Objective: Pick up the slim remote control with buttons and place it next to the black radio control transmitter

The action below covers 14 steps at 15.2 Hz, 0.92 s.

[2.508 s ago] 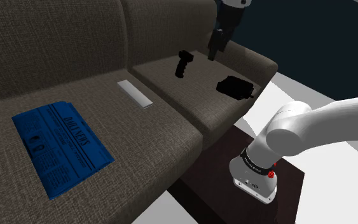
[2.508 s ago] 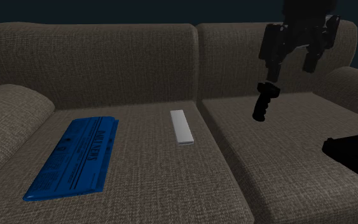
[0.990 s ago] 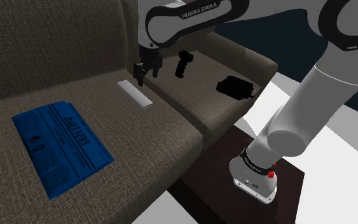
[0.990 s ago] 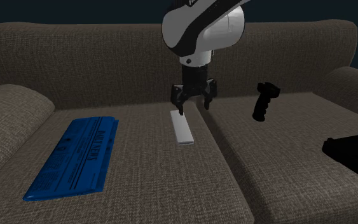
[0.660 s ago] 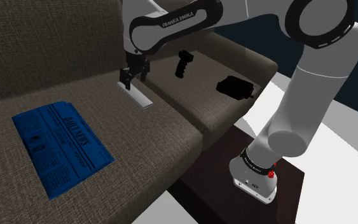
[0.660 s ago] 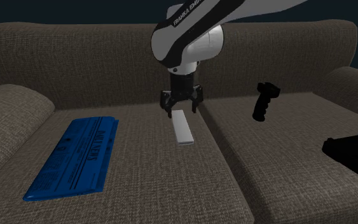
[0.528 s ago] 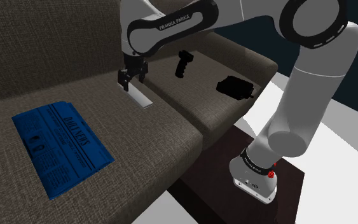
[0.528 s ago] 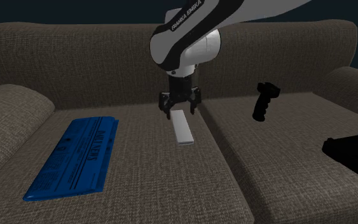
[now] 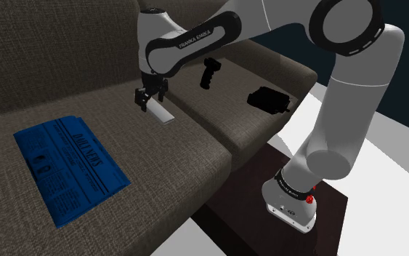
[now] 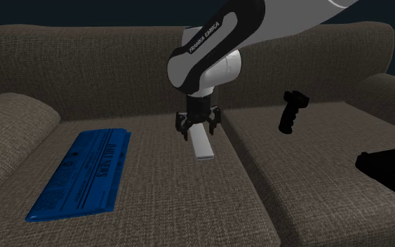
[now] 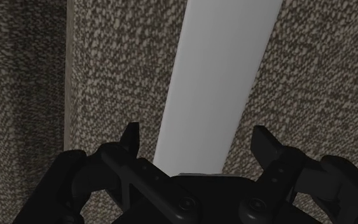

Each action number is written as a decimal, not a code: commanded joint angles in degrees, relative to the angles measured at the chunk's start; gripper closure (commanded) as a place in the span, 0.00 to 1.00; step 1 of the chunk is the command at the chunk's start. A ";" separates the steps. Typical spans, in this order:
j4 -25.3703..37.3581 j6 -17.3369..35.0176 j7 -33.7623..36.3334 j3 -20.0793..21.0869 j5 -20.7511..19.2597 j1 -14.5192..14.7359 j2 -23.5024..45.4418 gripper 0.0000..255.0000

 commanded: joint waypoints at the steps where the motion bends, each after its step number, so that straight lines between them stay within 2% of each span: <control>1: 0.01 0.11 0.03 -0.01 -0.04 0.02 0.10 0.00; 5: 0.00 0.10 0.03 -0.01 -0.03 0.01 0.09 0.00; 6: 0.00 0.10 0.03 -0.01 -0.03 0.01 0.09 1.00; 14: -0.03 0.11 0.03 -0.01 -0.03 0.02 0.07 1.00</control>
